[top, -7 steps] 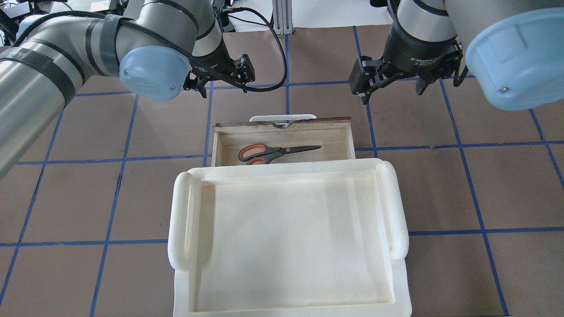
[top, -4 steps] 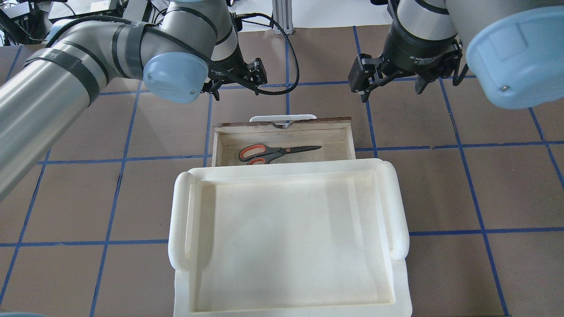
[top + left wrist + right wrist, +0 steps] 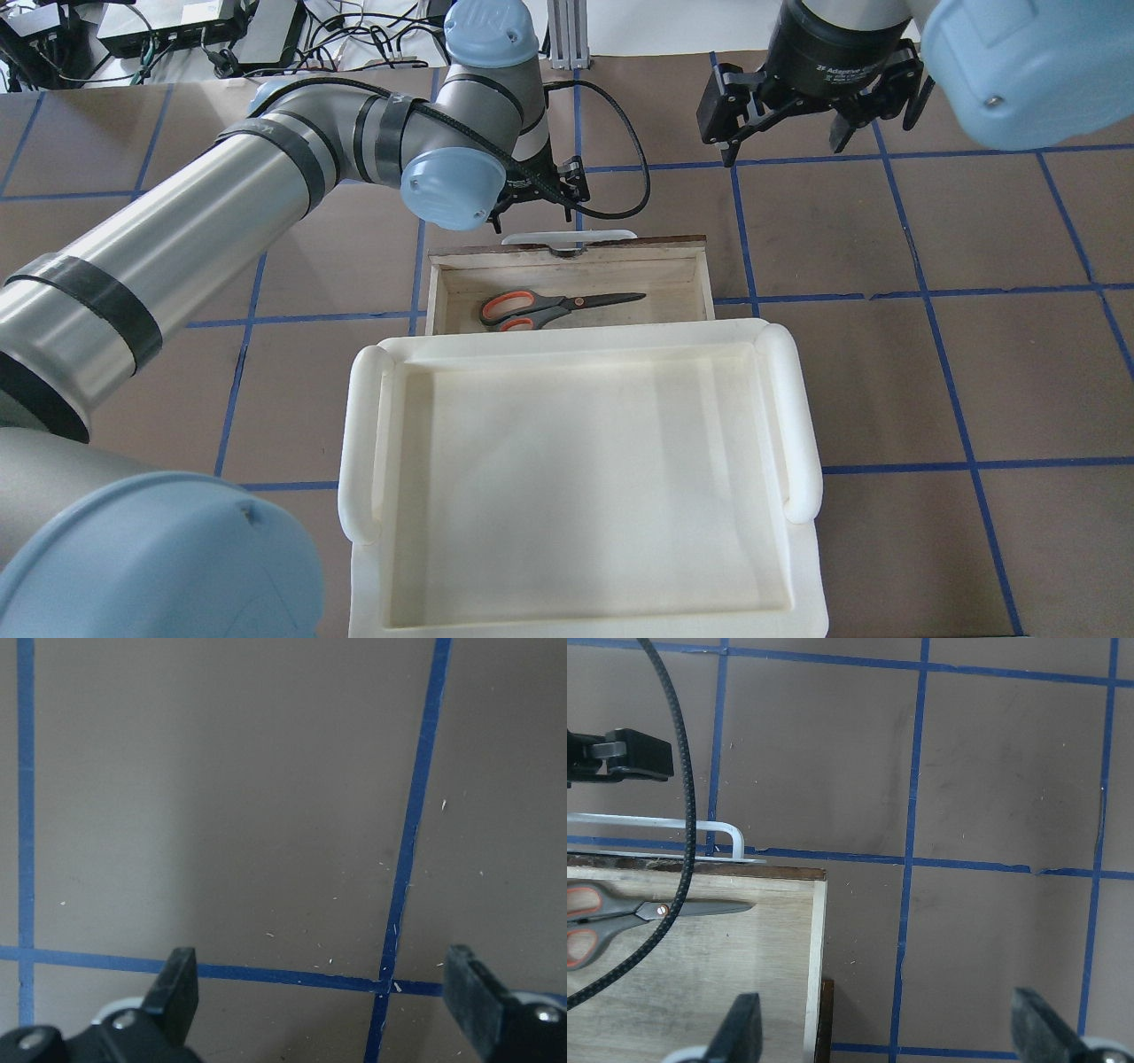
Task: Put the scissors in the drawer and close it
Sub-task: 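Bring the left gripper down to the drawer's white handle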
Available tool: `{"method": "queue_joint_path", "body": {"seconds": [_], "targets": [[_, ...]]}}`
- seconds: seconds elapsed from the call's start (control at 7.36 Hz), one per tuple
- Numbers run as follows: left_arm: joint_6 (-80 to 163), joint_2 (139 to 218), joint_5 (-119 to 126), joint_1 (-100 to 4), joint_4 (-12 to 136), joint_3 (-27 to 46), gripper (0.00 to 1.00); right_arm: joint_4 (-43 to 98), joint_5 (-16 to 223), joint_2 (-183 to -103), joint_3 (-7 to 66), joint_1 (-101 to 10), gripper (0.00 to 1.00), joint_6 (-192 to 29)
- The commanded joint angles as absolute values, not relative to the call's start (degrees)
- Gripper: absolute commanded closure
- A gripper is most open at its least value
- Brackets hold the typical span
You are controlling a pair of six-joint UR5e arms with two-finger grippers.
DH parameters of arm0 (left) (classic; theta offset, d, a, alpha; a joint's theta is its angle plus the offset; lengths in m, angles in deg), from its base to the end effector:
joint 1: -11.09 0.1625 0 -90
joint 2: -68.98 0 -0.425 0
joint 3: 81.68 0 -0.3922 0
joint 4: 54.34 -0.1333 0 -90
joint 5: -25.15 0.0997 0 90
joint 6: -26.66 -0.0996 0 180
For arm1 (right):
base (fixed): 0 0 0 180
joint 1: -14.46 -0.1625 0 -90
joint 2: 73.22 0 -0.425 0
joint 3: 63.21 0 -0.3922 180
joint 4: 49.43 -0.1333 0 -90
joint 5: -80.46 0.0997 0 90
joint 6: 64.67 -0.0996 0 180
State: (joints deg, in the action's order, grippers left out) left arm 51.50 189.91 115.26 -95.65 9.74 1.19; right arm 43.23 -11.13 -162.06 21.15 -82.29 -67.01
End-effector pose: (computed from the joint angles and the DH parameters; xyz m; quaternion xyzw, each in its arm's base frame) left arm -0.3235 -0.6134 0.2729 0.0706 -0.9973 0.0176 0.0057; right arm 0.1897 -0.4920 0.5317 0.0375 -0.9973 0.0632 0.0089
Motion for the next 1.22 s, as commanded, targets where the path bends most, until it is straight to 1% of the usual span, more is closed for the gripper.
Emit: {"method": "queue_joint_path", "body": {"seconds": [0.0,1.09], "targets": [[52.6,190.6,115.5,-96.2,12.3,0.6,0.0,42.3,-9.4,-162.4,20.9,-79.9,0.0,-67.0],[52.8,187.3,113.0,-96.3,22.6,0.5,0.0,40.1,-10.7,-163.1,21.6,-80.4,0.0,-67.5]]}}
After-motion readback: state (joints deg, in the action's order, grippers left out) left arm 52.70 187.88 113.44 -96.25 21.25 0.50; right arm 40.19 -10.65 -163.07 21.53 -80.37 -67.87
